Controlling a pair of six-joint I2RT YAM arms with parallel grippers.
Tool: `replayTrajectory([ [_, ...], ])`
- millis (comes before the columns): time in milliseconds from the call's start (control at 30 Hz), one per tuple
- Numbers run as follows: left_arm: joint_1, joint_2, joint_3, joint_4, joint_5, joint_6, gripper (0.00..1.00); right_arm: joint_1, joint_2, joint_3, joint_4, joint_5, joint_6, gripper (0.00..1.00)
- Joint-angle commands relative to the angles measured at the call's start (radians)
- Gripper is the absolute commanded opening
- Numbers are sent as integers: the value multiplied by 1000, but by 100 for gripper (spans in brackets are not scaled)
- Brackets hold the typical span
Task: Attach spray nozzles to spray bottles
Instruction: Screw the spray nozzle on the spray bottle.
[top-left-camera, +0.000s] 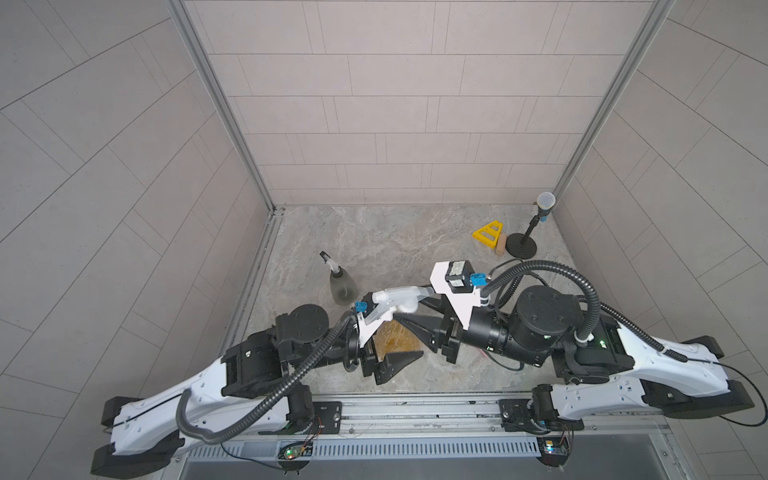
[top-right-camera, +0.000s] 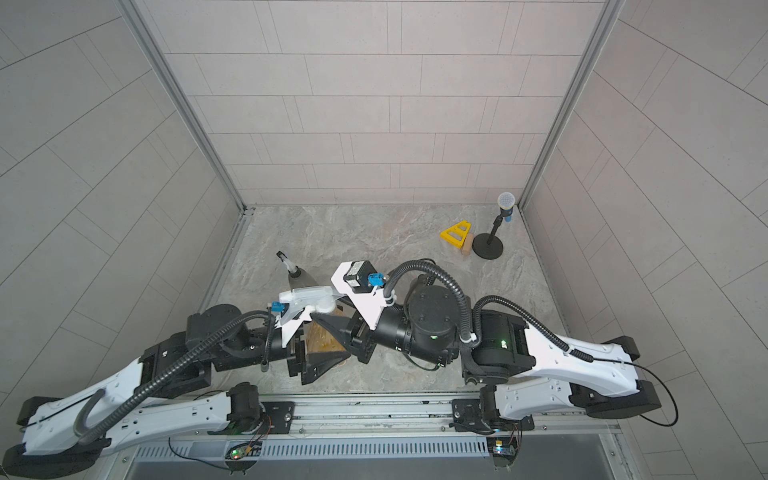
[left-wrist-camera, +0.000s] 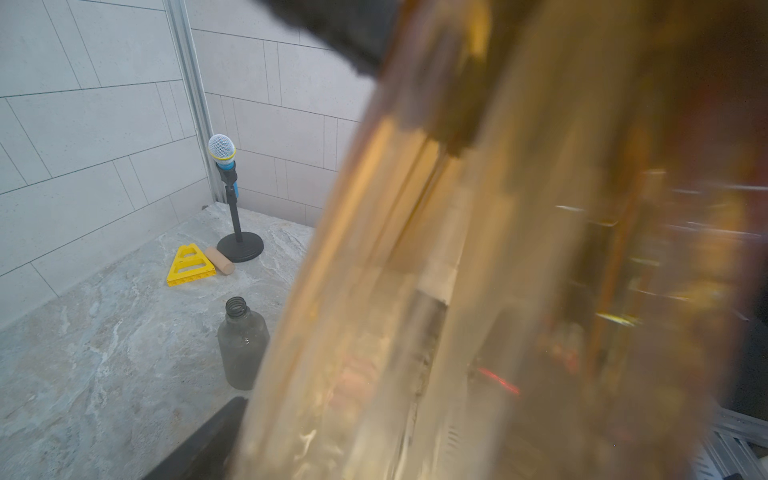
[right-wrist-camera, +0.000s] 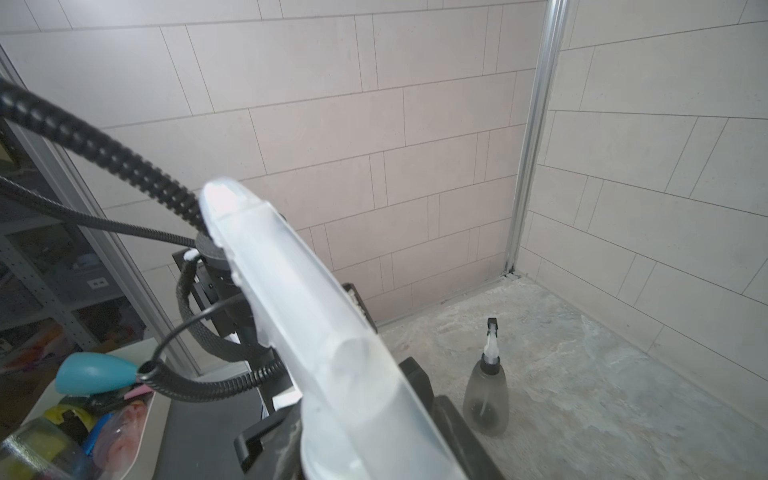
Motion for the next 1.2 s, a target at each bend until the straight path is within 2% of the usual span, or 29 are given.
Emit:
replayTrajectory([
  [0,1,-17,34,42,0,-2,0,-3,-11,41,-43,-7,-21,53],
  [267,2,-32,28,52,-23,-2,0,-13,-62,40,-64,-116,-23,71],
  [367,1,-35,22,58,-12,4,0,-80,-74,55,-91,-269,-12,73],
  [500,1,-35,24,58,29,7,0,-244,-66,74,-107,-550,27,74],
  [633,1,-37,28,53,60,7,0,-291,-40,106,-124,-625,-10,74],
  [767,2,-36,26,50,78,2,0,-309,1,147,-124,-721,-26,69],
  [900,1,-40,23,48,85,-1,0,-309,36,176,-127,-767,-37,68],
  [1167,2,-38,21,46,73,-1,0,-307,72,201,-129,-770,-40,61],
])
